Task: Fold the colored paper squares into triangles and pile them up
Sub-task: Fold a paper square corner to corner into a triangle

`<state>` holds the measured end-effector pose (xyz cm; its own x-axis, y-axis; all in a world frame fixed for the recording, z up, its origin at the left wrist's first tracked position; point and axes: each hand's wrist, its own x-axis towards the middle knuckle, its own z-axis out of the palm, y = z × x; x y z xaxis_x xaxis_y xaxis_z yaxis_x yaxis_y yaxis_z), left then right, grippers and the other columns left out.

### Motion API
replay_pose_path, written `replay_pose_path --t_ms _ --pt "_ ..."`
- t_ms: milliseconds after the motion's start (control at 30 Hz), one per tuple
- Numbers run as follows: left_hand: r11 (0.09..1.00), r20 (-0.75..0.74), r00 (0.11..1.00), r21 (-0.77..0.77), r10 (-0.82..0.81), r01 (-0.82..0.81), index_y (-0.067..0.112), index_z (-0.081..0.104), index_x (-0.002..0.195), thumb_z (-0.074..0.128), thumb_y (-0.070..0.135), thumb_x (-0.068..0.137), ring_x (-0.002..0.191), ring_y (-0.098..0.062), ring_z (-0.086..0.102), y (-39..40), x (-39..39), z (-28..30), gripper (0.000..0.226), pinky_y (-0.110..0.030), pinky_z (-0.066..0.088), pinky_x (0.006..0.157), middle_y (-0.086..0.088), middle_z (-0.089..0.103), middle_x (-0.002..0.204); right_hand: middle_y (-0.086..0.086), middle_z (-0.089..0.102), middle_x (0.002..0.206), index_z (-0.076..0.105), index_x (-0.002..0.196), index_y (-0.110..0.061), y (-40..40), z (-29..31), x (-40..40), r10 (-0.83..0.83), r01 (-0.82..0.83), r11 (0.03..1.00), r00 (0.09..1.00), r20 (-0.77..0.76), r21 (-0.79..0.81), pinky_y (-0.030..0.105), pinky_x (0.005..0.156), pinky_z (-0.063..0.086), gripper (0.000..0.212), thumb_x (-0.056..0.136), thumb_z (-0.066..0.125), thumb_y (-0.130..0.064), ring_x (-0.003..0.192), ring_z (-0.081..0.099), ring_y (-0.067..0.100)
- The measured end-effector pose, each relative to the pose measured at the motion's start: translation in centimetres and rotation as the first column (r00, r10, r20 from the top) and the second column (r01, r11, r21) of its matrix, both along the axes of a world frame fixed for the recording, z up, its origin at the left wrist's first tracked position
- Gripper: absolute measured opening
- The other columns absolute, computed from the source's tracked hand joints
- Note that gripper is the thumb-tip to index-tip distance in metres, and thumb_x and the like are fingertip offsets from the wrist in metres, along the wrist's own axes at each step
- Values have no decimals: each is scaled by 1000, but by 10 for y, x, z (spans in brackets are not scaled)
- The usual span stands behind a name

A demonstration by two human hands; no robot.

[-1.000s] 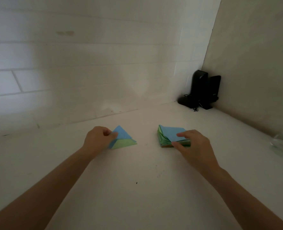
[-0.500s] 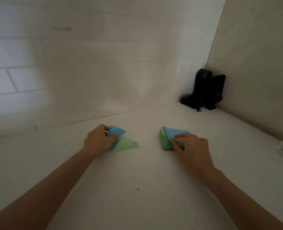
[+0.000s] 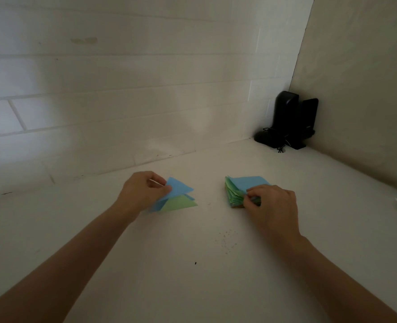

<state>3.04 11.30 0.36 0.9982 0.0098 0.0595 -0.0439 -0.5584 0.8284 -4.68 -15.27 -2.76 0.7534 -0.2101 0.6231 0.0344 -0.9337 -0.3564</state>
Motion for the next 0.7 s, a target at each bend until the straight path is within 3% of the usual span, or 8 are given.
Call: replay_pose_path --t_ms 200,367,467,600,700 --pt "986 52 994 132 92 -99 22 62 94 78 29 74 77 -9 53 2 -1 -18 26 -23 38 61 6 60 89 -6 71 71 73 71 -21 -2 2 -3 -6 8 1000 998 58 -26 37 72 41 7 71 79 -20 70 65 19" --pt "988 255 962 93 98 -125 24 62 95 76 33 75 80 -14 51 -8 -8 0 27 -30 41 74 4 59 91 -4 72 79 73 76 -22 -10 9 -10 -19 22 999 995 101 -24 38 72 42 7 73 79 -21 72 64 20" --pt "997 374 927 76 -6 -25 25 63 93 76 30 75 72 -3 46 -25 -23 15 22 -25 38 71 6 59 88 -5 73 82 73 77 -22 -13 14 -20 -14 21 998 993 117 -53 39 73 44 7 74 79 -22 74 65 19" --pt "974 465 858 157 -218 162 28 61 96 73 27 77 80 -3 48 -53 -58 21 22 -10 34 67 12 55 89 -9 71 85 72 77 -23 -18 21 -46 9 12 993 984 175 -119 37 74 41 7 74 79 -22 75 63 16" --pt "905 487 763 239 -425 351 29 60 103 73 26 79 88 -3 49 -68 -86 7 27 -9 36 73 12 53 96 -10 70 86 71 76 -24 -14 17 -75 94 -47 973 974 205 -227 34 75 37 6 75 76 -23 77 63 15"
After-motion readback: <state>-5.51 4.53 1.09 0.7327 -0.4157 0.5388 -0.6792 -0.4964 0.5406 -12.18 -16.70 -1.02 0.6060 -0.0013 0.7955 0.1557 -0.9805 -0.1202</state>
